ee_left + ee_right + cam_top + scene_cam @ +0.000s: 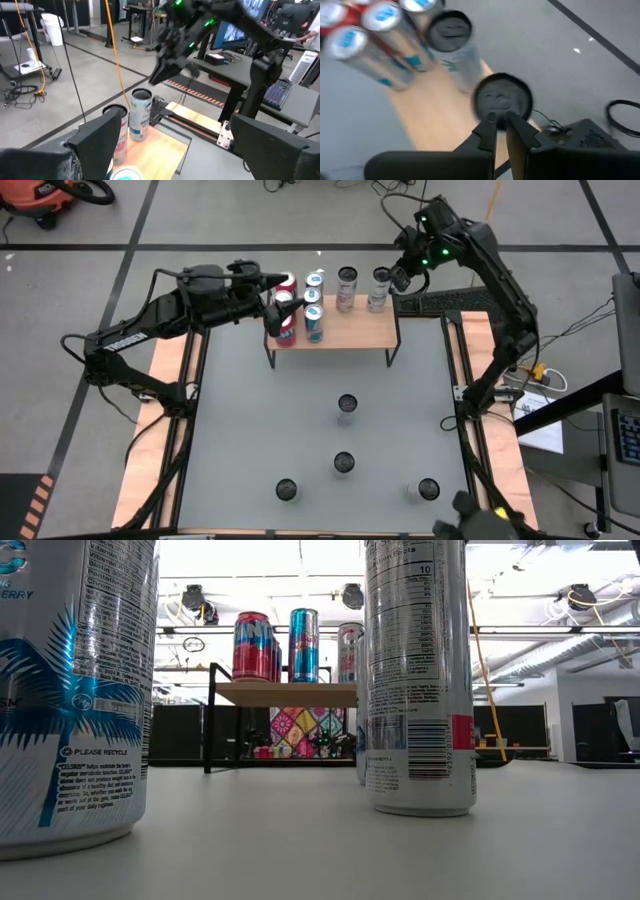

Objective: Place canned beverage on shelf
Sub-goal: Put the right white-pink soda can on the shelf aligned with the other white-pink soda can

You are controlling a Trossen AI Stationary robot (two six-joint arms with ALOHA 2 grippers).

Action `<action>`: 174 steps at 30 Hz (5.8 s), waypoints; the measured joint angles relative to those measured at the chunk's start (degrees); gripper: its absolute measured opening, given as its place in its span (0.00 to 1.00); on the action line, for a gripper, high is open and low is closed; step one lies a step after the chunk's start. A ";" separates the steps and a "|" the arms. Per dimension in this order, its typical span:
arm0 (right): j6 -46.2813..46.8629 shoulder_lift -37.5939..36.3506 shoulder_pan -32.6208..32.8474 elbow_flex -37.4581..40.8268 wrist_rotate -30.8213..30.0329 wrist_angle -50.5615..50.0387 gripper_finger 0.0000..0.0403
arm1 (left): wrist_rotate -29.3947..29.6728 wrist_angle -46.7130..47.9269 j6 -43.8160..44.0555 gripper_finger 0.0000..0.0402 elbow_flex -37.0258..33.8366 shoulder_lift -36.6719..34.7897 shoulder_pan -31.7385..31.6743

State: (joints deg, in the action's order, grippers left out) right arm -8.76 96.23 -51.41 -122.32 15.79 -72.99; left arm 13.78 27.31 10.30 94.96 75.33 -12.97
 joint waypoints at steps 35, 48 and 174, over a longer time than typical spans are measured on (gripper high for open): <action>23.36 -20.80 46.79 5.55 2.20 -17.00 0.07 | 5.81 7.76 10.45 0.93 0.00 0.02 16.84; 40.06 -27.51 65.35 34.53 3.46 -6.39 0.18 | 5.52 9.79 13.42 0.93 0.00 0.02 16.87; -22.73 -7.85 68.64 -5.51 -23.39 0.59 0.53 | -20.10 -5.32 13.40 0.93 -2.60 9.86 19.32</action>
State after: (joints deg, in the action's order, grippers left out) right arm -31.49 88.38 17.22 -127.83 -7.60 -72.40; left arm -6.32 21.99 23.70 92.36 85.19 6.34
